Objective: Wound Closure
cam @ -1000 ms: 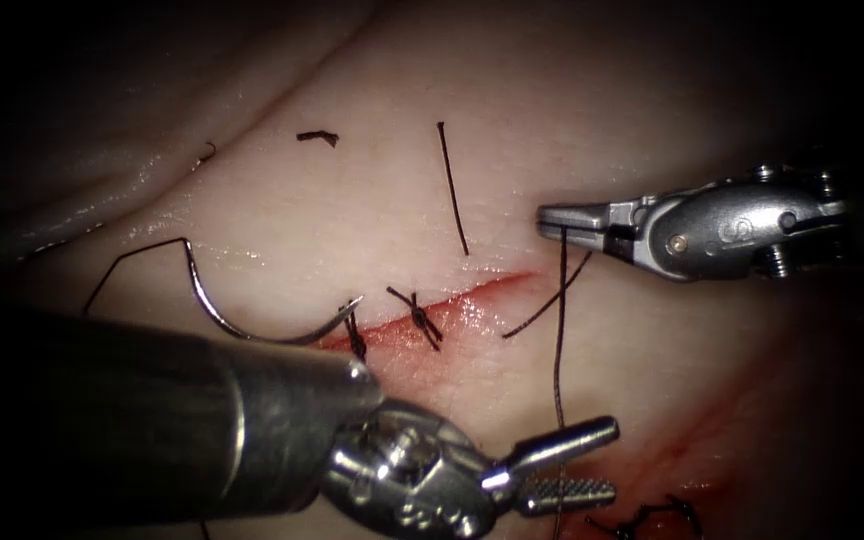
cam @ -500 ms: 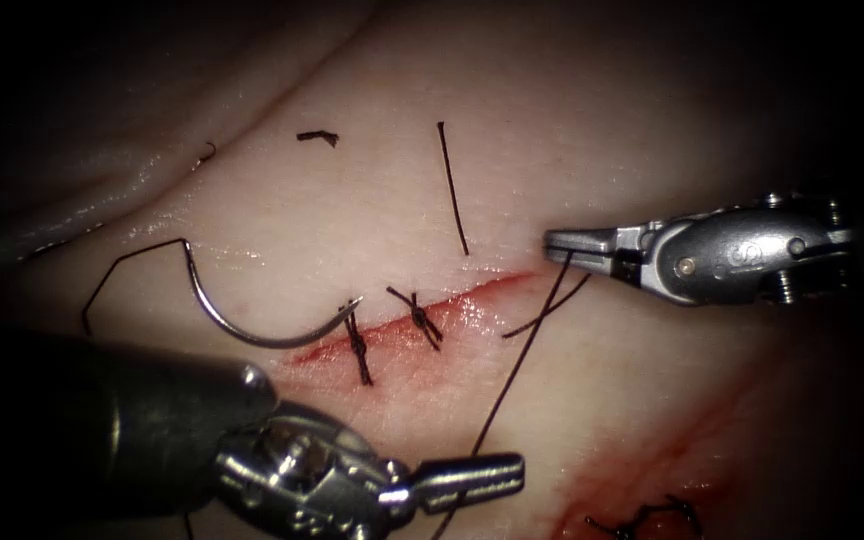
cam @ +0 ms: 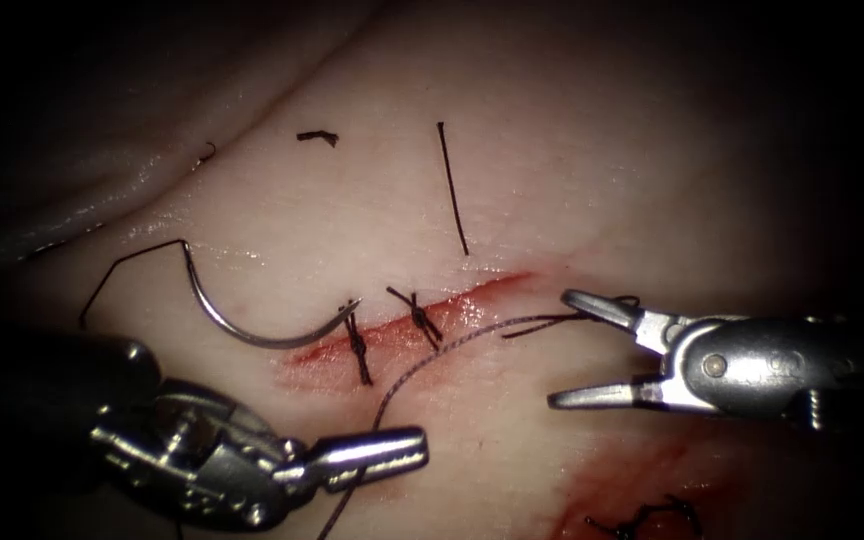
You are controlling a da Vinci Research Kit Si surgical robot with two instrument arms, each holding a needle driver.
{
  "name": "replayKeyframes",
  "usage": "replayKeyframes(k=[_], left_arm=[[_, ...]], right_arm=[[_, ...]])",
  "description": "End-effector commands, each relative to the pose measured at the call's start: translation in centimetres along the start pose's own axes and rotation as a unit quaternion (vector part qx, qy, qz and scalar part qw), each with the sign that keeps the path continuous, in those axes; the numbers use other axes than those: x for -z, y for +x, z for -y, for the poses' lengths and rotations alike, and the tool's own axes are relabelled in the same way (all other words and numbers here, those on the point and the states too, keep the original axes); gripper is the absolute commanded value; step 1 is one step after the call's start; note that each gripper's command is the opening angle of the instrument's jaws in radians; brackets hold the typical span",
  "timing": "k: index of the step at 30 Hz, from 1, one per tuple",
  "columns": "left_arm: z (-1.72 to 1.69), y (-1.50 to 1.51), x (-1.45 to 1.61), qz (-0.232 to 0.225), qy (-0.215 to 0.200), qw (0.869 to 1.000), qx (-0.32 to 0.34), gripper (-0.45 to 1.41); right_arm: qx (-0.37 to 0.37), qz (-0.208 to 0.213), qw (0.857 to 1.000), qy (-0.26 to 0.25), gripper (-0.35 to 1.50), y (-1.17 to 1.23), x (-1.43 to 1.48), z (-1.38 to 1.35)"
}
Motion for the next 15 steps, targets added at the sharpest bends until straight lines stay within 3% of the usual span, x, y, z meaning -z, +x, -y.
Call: replayKeyframes(k=[1,5,6,7,10,12,15], left_arm=[[-0.07,0.01,-0.03,0.001,-0.001,1.0,-0.003,-0.45],[-0.11,0.13,0.03,0.008,0.001,1.0,-0.008,-0.45],[-0.13,0.16,0.03,0.007,0.001,1.0,-0.012,-0.45],[-0.13,0.16,0.03,0.007,0.001,1.0,-0.012,-0.45],[-0.16,0.17,0.04,0.009,-0.001,1.0,-0.017,-0.45],[-0.19,0.18,0.05,0.013,-0.007,1.0,-0.019,-0.45],[-0.2,0.21,0.06,0.015,-0.009,1.0,-0.019,-0.45]], right_arm=[[-0.007,0.001,1.0,0.002,1.47,0.03,0.04,-0.03],[-0.021,-0.039,0.999,-0.02,1.37,0.15,0.37,-0.32],[-0.058,-0.058,0.996,-0.029,1.08,0.21,0.49,-0.5],[-0.058,-0.058,0.996,-0.029,1.08,0.21,0.49,-0.5],[-0.09,-0.079,0.992,-0.042,0.58,0.26,0.56,-0.7],[-0.091,-0.075,0.992,-0.052,-0.35,0.26,0.53,-0.9],[-0.029,-0.022,0.999,-0.037,-0.35,0.13,0.33,-1.08]])
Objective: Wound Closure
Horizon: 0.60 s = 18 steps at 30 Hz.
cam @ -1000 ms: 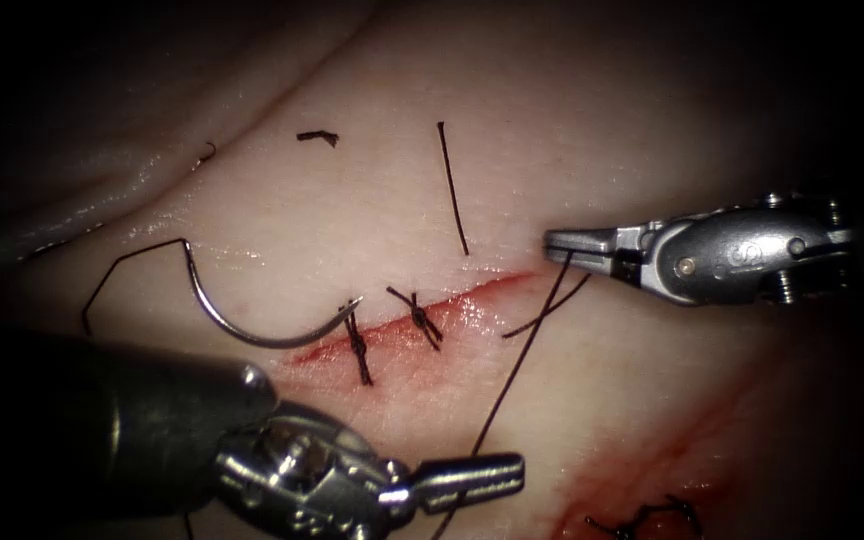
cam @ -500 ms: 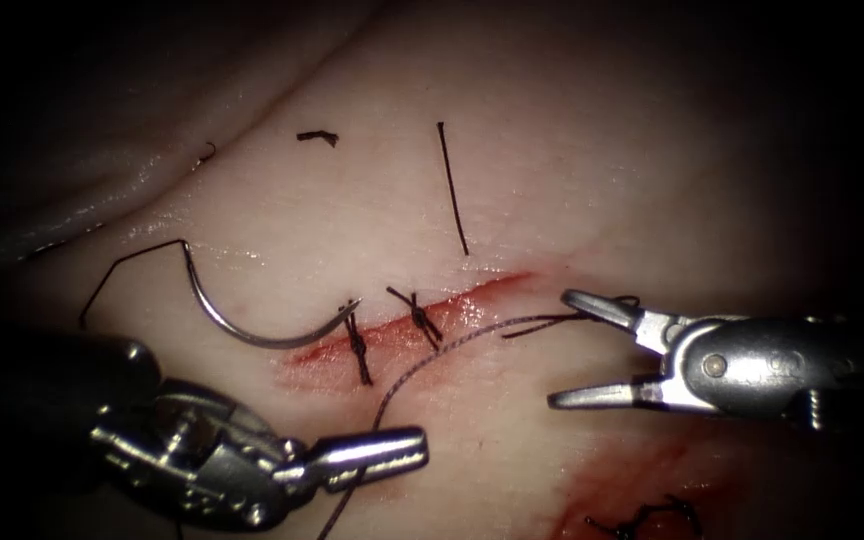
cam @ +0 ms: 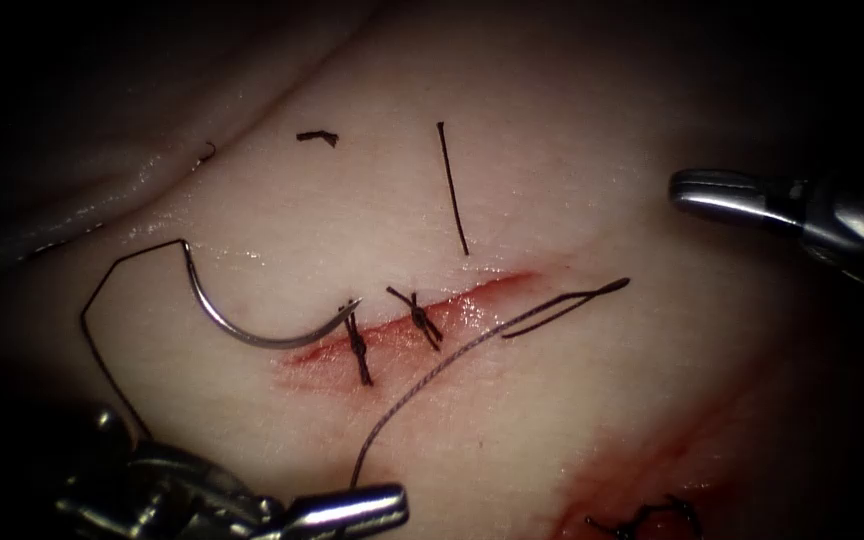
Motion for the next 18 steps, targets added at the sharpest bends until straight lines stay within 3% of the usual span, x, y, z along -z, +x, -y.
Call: replayKeyframes(k=[1,4,11,16,18], left_arm=[[-0.05,0.0,-0.04,-0.002,-0.002,1.0,0.002,-0.45],[0.03,-0.02,-0.02,-0.009,-0.007,1.0,0.005,-0.45],[0.31,-0.2,-0.09,-0.013,0.003,1.0,0.021,-0.45],[0.38,-0.58,-0.16,-0.003,0.004,0.999,0.046,-0.45],[0.37,-0.63,-0.17,0.003,0.006,0.999,0.048,-0.45]], right_arm=[[0.022,0.008,1.0,0.009,-0.35,-0.12,-0.22,-0.07],[0.044,0.027,0.997,0.062,-0.35,-0.47,-0.56,-0.07],[0.097,0.006,0.987,0.129,-0.35,-1.0,-1.12,0.22],[0.069,-0.066,0.985,0.147,-0.35,-0.92,-1.29,0.33],[0.066,-0.074,0.985,0.143,-0.35,-0.89,-1.3,0.32]])
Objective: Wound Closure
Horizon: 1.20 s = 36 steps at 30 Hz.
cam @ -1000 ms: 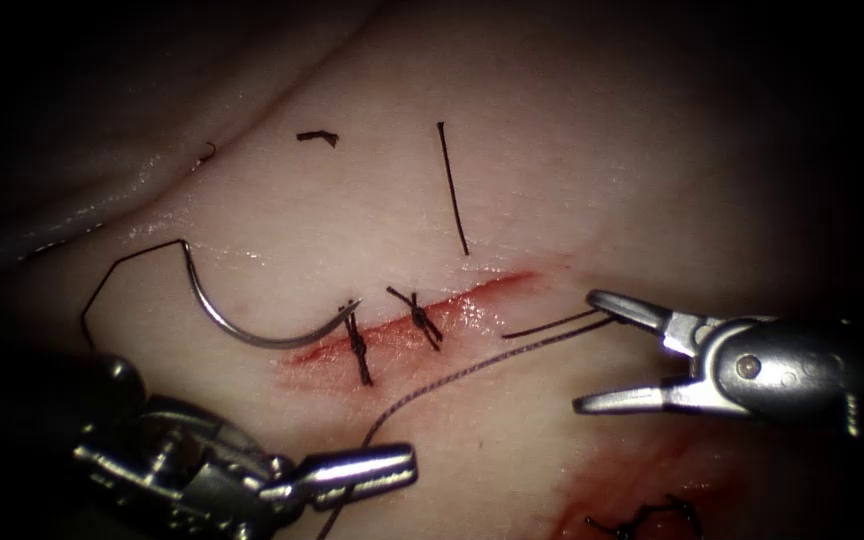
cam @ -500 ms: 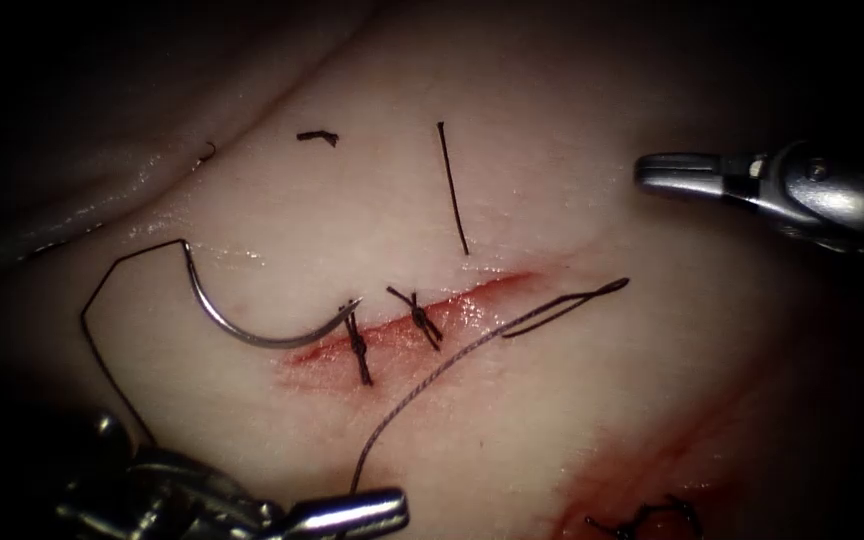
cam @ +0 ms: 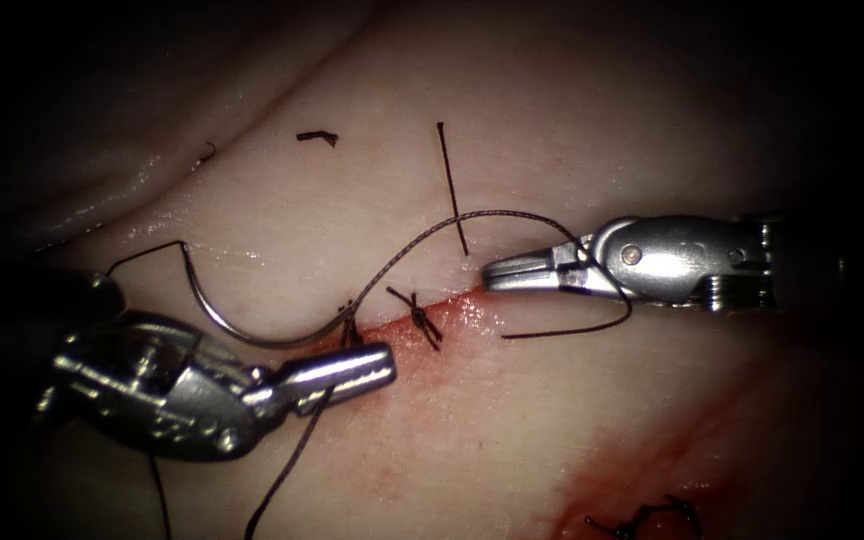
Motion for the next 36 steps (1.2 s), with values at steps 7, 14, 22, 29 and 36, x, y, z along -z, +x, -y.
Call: replayKeyframes(k=[7,14,22,29,36], left_arm=[[-0.19,-0.53,-0.25,0.03,-0.002,0.999,0.026,-0.45],[-0.35,-0.71,-0.5,0.047,-0.015,0.998,0.024,-0.45],[-0.35,-0.75,-0.73,0.042,-0.021,0.999,0.027,-0.45],[-0.41,-0.75,-0.79,0.041,-0.028,0.998,0.024,-0.45],[-0.49,-0.62,-1.01,0.027,-0.052,0.998,0.025,-0.45]], right_arm=[[-0.009,-0.045,0.998,-0.053,-0.35,0.32,-0.1,-0.1],[-0.007,-0.062,0.996,-0.069,-0.35,0.37,-0.2,-0.01],[-0.016,-0.089,0.991,-0.1,-0.35,0.41,-0.25,-0.03],[-0.023,-0.108,0.986,-0.122,-0.35,0.49,-0.3,-0.08],[-0.024,-0.093,0.985,-0.141,-0.23,0.49,-0.52,-0.15]])
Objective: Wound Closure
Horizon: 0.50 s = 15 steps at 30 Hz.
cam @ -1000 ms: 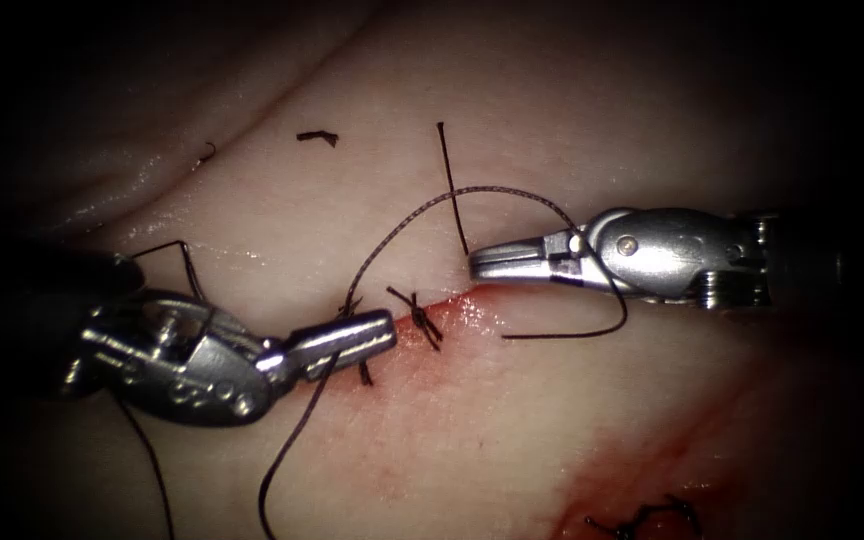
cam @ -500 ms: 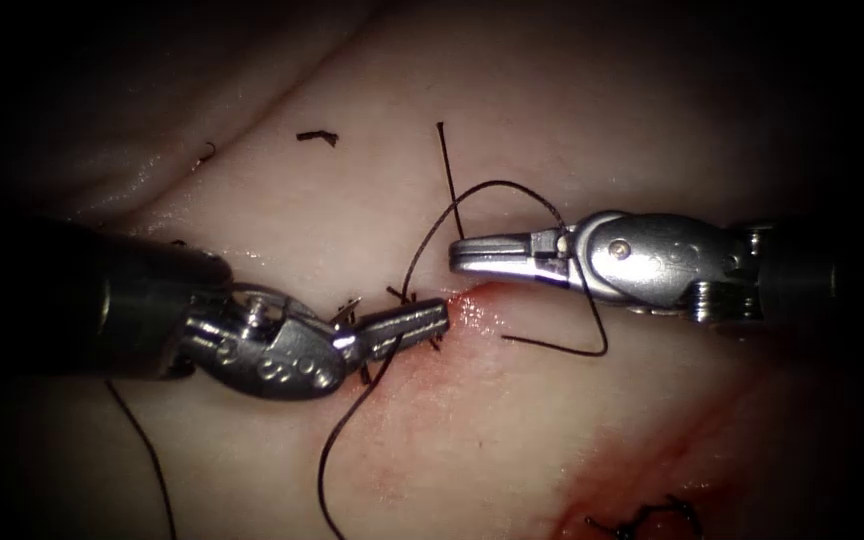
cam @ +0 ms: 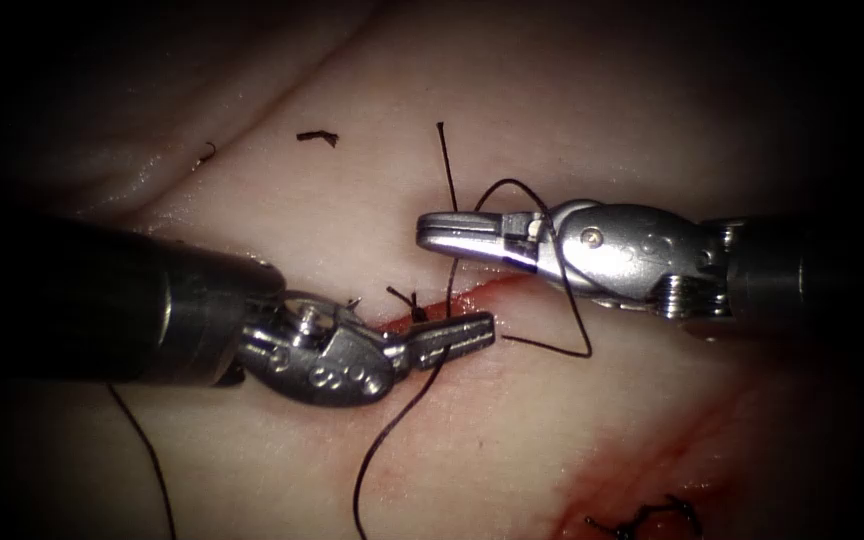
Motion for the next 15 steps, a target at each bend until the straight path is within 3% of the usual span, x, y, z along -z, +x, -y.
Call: replayKeyframes(k=[1,2,3,15], left_arm=[[-0.06,0.01,-0.07,-0.003,-0.003,1.0,0.0,-0.45],[-0.07,0.06,-0.06,-0.012,-0.007,1.0,0.0,-0.45],[-0.07,0.09,-0.05,-0.014,-0.008,1.0,0.001,-0.45],[0.11,0.31,0.14,-0.046,-0.014,0.999,0.017,-0.45]], right_arm=[[-0.003,0.008,1.0,-0.004,0.14,-0.08,-0.13,0.0],[-0.011,0.011,1.0,-0.006,0.64,-0.11,-0.15,-0.01],[-0.016,0.011,1.0,-0.006,0.77,-0.13,-0.15,-0.02],[-0.004,0.067,0.997,0.028,0.79,-0.39,-0.15,0.09]])
